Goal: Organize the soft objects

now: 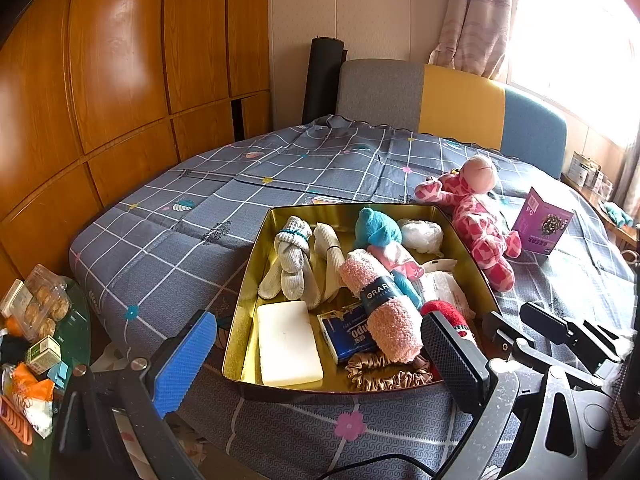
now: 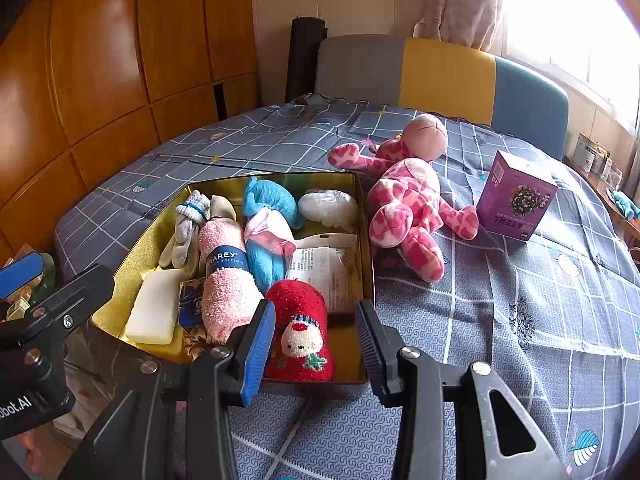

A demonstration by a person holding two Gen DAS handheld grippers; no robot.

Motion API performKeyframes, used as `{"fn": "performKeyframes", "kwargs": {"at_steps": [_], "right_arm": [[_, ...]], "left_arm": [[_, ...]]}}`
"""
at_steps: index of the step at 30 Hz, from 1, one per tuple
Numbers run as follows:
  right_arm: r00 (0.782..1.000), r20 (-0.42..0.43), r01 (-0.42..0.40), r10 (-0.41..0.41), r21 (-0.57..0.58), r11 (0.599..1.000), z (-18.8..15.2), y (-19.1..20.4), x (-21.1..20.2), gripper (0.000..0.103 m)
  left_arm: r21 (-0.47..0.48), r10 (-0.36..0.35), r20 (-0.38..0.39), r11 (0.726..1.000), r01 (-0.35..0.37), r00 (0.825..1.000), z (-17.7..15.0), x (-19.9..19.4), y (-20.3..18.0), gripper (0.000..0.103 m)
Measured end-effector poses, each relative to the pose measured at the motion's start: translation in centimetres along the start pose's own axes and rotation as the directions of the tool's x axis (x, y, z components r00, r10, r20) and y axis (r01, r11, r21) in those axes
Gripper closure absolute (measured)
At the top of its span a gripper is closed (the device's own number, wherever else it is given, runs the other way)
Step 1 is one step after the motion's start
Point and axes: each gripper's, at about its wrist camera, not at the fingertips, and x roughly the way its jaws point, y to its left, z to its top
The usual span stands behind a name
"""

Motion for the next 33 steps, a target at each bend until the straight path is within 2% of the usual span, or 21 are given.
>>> {"fn": "performKeyframes", "kwargs": {"at_steps": [24,27,33], "right_arm": [[1.0,0.0,0.0,0.0,0.004,1.0,-0.03,-0.08,-0.09,0.061],[1.0,0.002,0.002,-0.002,0.003,1.0,-0.05,-0.11,-0.11,0.061],[1.0,-0.001,0.003,-0.003,0.011,1.0,-0.09,-0.34,0.02,0.061]], "left_arm": [[-0.006,-0.018,-0.007,1.0,0.018,1.0,-0.02,-0.18,-0.1,0.0],[-0.012,-0.039,0.003,0.999,0.039,0.999,0.01,-0.42,-0.04,0.0],[-0.018,-0.029,0.023,0.999,0.029,0.999,0.09,-0.64,0.12,0.001]]}}
